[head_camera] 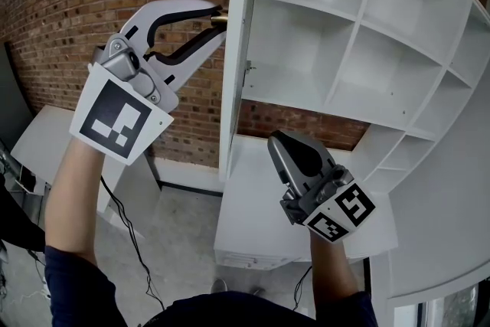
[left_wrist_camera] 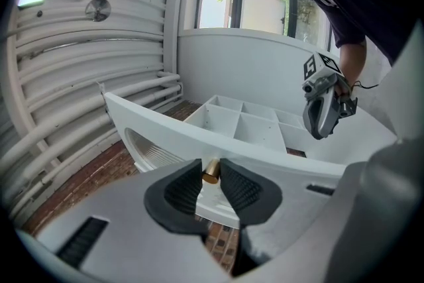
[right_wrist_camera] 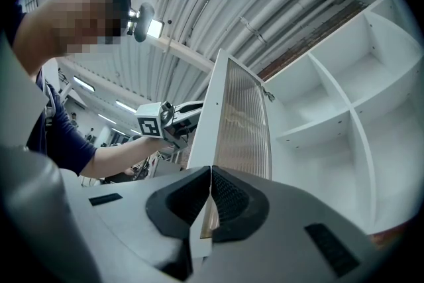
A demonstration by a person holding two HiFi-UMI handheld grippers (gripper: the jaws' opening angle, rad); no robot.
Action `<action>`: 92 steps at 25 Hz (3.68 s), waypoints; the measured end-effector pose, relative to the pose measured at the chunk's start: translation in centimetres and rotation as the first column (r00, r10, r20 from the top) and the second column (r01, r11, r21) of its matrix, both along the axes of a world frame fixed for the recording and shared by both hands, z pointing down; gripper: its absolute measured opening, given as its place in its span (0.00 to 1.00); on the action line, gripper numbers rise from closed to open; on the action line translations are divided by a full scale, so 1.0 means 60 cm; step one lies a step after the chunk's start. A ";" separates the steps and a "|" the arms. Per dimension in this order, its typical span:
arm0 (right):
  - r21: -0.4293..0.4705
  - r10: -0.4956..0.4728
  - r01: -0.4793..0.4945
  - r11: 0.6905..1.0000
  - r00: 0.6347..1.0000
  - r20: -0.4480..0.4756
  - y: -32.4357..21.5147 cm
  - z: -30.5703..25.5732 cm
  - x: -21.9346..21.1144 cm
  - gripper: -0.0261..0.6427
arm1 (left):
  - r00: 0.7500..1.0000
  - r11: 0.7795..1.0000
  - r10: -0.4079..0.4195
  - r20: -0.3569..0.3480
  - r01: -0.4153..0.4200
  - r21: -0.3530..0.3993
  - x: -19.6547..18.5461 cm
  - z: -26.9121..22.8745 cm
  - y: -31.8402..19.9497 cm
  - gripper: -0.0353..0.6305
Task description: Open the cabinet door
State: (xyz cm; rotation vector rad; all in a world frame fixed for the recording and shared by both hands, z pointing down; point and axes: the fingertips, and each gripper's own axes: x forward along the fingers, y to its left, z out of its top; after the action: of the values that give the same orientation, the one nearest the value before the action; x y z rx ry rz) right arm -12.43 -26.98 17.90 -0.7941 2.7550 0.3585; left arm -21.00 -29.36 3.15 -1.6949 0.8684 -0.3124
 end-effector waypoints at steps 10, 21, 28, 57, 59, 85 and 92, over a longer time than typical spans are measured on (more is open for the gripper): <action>-0.012 -0.022 0.022 1.000 1.000 -0.002 -0.014 0.007 -0.009 0.08 | 0.999 0.999 -0.035 -0.012 0.035 0.029 -0.012 0.001 -0.006 0.18; -0.027 -0.023 0.023 0.999 1.000 -0.003 -0.024 0.015 0.013 0.08 | 0.988 0.992 -0.102 -0.117 0.110 0.063 -0.032 0.007 0.011 0.17; -0.049 -0.024 0.025 0.998 1.000 0.003 -0.033 0.024 0.049 0.08 | 0.961 0.996 -0.016 -0.277 0.039 0.080 -0.010 0.011 0.087 0.09; -0.218 0.142 -0.142 0.966 0.990 -0.014 -0.064 0.162 0.289 0.08 | 0.755 0.700 0.045 -0.654 -0.491 -0.519 0.302 0.386 -0.037 0.06; -0.230 0.145 -0.141 0.963 0.989 0.000 -0.063 0.168 0.295 0.08 | 0.758 0.683 0.028 -0.651 -0.490 -0.541 0.307 0.407 -0.044 0.06; -0.276 0.135 -0.122 0.953 0.990 0.029 -0.076 0.199 0.297 0.08 | 0.738 0.644 -0.060 -0.672 -0.485 -0.591 0.295 0.458 -0.070 0.06; -0.279 0.135 -0.124 0.952 0.991 0.018 -0.085 0.204 0.292 0.08 | 0.739 0.634 -0.068 -0.671 -0.487 -0.601 0.295 0.471 -0.080 0.06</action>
State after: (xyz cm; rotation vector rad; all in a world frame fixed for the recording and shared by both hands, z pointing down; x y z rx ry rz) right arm 5.07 -32.10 30.15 -1.0410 2.7609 -0.0219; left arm -3.31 -34.15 31.38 -2.7909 1.0765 0.1601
